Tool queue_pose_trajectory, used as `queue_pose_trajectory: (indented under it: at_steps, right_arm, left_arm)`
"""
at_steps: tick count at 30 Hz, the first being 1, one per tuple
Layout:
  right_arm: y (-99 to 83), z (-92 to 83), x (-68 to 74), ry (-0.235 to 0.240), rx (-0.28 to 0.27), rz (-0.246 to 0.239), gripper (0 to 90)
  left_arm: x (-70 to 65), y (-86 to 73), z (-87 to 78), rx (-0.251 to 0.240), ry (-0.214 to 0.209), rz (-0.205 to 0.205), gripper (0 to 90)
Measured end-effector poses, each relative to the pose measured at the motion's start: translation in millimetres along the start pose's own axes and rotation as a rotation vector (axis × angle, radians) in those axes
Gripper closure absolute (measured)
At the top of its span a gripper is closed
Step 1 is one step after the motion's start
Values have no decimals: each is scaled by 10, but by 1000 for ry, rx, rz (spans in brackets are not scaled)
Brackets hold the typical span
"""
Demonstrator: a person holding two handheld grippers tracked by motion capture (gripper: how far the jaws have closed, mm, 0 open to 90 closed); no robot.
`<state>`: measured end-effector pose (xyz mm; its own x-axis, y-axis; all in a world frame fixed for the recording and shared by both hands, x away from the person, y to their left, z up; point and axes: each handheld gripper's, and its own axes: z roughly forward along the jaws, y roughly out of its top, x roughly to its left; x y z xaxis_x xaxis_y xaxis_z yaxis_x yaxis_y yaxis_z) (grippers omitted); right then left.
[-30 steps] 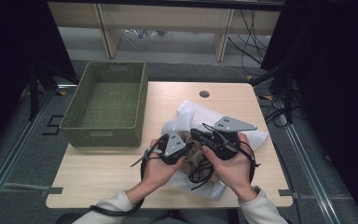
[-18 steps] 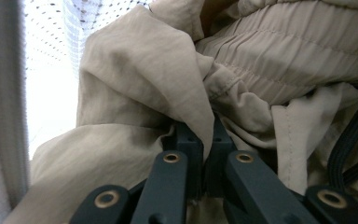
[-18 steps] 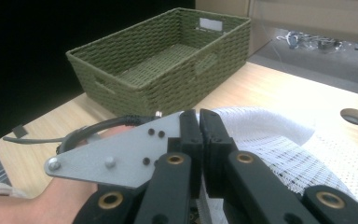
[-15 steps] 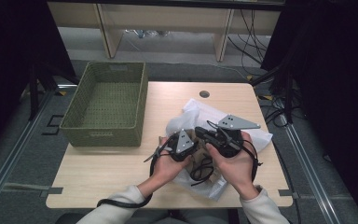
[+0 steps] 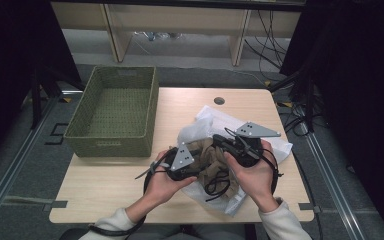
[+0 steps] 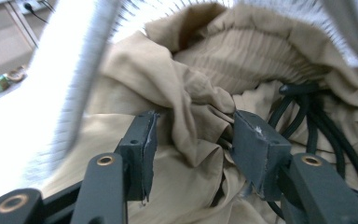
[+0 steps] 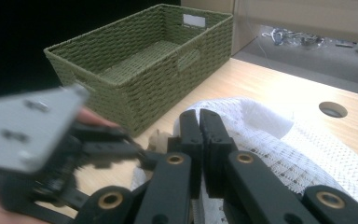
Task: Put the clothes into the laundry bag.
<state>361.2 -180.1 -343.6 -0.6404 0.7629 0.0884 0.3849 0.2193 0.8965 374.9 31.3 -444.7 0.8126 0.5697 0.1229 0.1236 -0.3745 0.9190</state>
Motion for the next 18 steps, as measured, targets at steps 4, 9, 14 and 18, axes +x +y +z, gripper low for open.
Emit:
queue_pose_trajectory:
  at_steps: [4,9,14,18]
  right_arm:
    - [3,7,-23,-5,-10,-34,898]
    - [0,10,-16,-1,-7,-15,897]
    - [-2,15,-12,1,-1,-4,897]
    - [-1,11,-11,-7,7,-12,897]
  left_arm:
    - [117,-3,-188,-14,46,-16,488]
    - [308,-105,-304,41,109,-32,473]
    - [394,-267,-271,145,95,-62,437]
    - [447,-371,-191,212,97,-80,366]
